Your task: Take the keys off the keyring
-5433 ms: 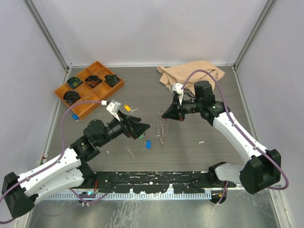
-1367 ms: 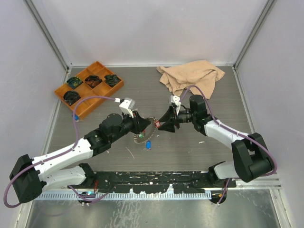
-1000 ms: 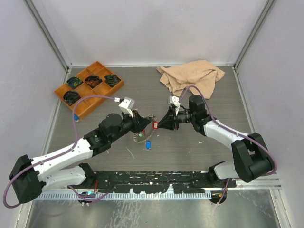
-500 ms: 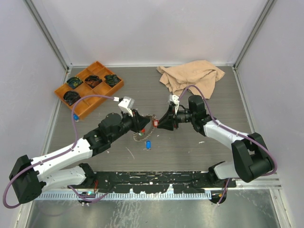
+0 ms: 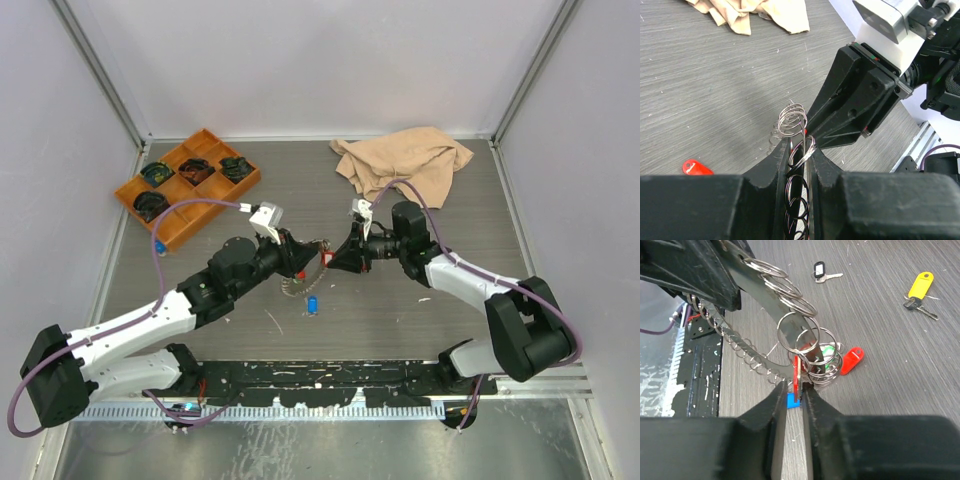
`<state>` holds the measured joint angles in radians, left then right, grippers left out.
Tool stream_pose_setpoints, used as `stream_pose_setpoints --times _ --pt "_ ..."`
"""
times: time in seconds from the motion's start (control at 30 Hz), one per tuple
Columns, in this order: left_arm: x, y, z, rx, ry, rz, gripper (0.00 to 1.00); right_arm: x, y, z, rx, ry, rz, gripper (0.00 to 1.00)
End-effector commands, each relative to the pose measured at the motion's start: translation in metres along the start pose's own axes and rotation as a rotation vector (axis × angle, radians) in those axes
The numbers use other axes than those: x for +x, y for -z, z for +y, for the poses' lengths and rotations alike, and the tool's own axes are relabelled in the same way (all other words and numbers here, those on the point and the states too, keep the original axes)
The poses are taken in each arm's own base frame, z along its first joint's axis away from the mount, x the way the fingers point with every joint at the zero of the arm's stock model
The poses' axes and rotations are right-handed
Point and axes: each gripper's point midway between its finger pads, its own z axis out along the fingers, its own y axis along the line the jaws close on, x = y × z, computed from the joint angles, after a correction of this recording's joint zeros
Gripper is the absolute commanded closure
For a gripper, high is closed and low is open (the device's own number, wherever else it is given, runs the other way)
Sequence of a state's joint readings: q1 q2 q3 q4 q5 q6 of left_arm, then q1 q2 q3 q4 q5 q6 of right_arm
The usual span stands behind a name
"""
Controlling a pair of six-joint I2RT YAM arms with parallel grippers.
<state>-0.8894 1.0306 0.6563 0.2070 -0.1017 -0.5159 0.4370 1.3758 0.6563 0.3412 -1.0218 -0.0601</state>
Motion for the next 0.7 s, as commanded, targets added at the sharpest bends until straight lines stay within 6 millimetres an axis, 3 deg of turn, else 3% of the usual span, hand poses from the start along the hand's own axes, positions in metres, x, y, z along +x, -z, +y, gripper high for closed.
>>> stream_pose_setpoints --times 0.0,0.13,0.27,0.67 --pt "-0.054 0.000 -0.027 0.073 0.028 -0.159 1.00 -0.024 -0.002 -0.006 0.032 0.052 -0.033 0.85" --pt "-0.051 0.000 -0.025 0.064 0.021 -0.148 1.00 -0.029 0.001 -0.007 0.042 0.054 -0.020 0.99" --pt "-0.046 0.002 -0.017 0.038 0.007 -0.148 1.00 -0.036 0.006 -0.010 0.063 0.094 0.019 0.99" --pt "-0.021 0.000 0.002 0.014 -0.062 -0.134 1.00 -0.017 0.030 -0.025 0.109 0.195 0.339 0.99"
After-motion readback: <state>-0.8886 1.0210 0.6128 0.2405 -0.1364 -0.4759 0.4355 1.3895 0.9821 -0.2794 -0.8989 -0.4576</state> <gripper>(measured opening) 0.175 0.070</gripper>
